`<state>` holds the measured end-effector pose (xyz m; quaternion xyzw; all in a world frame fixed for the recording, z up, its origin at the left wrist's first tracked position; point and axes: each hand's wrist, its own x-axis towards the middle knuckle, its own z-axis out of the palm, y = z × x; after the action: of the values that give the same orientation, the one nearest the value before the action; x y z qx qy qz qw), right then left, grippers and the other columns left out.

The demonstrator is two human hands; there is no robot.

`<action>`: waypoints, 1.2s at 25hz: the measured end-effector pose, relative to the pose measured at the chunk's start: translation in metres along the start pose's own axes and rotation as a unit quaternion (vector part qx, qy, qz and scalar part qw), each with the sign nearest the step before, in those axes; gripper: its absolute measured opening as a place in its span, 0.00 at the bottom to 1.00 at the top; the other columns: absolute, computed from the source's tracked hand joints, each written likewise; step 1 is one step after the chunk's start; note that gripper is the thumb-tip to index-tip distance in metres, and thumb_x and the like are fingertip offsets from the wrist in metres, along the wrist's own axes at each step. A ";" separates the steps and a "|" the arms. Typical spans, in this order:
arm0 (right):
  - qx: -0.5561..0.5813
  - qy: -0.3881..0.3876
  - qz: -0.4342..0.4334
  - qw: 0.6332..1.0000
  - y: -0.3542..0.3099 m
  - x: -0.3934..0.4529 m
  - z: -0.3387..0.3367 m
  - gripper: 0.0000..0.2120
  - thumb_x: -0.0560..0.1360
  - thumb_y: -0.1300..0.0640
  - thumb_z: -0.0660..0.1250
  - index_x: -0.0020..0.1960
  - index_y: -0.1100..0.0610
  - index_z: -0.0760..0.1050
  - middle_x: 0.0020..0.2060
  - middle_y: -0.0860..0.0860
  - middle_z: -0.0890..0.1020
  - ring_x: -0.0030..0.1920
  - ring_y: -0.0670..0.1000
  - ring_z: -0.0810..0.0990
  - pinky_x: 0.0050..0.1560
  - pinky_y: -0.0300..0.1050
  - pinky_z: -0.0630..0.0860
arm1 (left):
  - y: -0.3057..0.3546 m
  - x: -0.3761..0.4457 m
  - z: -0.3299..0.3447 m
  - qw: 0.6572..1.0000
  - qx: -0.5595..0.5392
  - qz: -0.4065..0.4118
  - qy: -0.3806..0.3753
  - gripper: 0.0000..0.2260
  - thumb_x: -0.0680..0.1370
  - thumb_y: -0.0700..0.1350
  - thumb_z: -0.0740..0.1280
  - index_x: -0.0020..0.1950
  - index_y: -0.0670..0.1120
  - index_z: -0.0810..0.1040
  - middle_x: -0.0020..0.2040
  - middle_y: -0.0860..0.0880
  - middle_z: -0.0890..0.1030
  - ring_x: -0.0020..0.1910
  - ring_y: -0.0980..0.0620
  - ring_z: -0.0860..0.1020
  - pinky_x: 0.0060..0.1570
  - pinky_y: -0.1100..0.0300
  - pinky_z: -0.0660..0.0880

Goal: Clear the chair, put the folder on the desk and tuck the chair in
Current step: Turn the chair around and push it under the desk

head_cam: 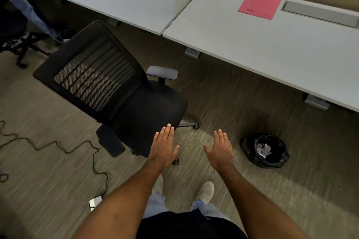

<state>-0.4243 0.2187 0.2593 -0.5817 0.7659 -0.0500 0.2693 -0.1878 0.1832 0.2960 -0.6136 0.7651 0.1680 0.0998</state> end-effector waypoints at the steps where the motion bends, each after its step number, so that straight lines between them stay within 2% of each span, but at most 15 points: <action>1: -0.002 0.001 -0.003 1.000 -0.010 0.000 0.004 0.37 0.81 0.39 0.59 0.82 0.56 0.53 0.83 0.54 0.54 0.83 0.55 0.49 0.81 0.55 0.53 | -0.011 -0.001 0.000 1.000 -0.002 -0.003 0.000 0.35 0.82 0.59 0.55 0.83 0.45 0.45 0.84 0.46 0.44 0.82 0.48 0.44 0.80 0.48 0.43; 9: -0.023 0.018 0.005 1.000 -0.100 0.013 0.037 0.37 0.81 0.38 0.58 0.83 0.56 0.52 0.83 0.54 0.53 0.83 0.55 0.49 0.81 0.56 0.53 | -0.117 0.006 -0.007 1.000 -0.012 0.004 0.016 0.35 0.83 0.59 0.55 0.83 0.46 0.44 0.84 0.46 0.44 0.82 0.48 0.45 0.81 0.48 0.45; 17: 0.012 0.048 0.051 0.997 -0.241 0.022 0.100 0.37 0.81 0.39 0.59 0.82 0.55 0.53 0.83 0.53 0.55 0.83 0.54 0.51 0.81 0.57 0.55 | -0.277 0.029 -0.035 0.999 -0.009 0.046 0.027 0.35 0.82 0.58 0.57 0.83 0.46 0.45 0.84 0.46 0.46 0.82 0.47 0.46 0.81 0.47 0.46; 22: 0.019 0.048 0.018 0.999 -0.327 0.023 0.113 0.36 0.81 0.39 0.58 0.82 0.54 0.53 0.83 0.53 0.55 0.83 0.54 0.51 0.81 0.56 0.56 | -0.354 0.037 -0.061 0.998 -0.020 0.028 0.053 0.35 0.81 0.58 0.59 0.82 0.45 0.48 0.83 0.45 0.49 0.82 0.46 0.49 0.80 0.46 0.48; 27: 0.027 0.055 -0.031 0.998 -0.375 0.032 0.109 0.36 0.82 0.39 0.59 0.82 0.55 0.53 0.83 0.53 0.55 0.83 0.55 0.52 0.80 0.54 0.56 | -0.389 0.035 -0.085 0.995 -0.027 -0.004 0.095 0.35 0.81 0.57 0.61 0.82 0.44 0.51 0.83 0.44 0.52 0.82 0.44 0.51 0.80 0.44 0.50; 30: 0.035 0.065 -0.053 0.996 -0.402 0.043 0.108 0.36 0.81 0.40 0.60 0.82 0.56 0.54 0.83 0.54 0.56 0.82 0.55 0.52 0.80 0.54 0.56 | -0.412 0.039 -0.104 0.988 -0.034 -0.025 0.147 0.35 0.80 0.56 0.62 0.82 0.44 0.53 0.83 0.43 0.52 0.82 0.44 0.52 0.80 0.43 0.51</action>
<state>-0.0334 0.0771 0.3087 -0.6074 0.7475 -0.1290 0.2358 0.2090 0.0298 0.3225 -0.6533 0.7500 0.0994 -0.0306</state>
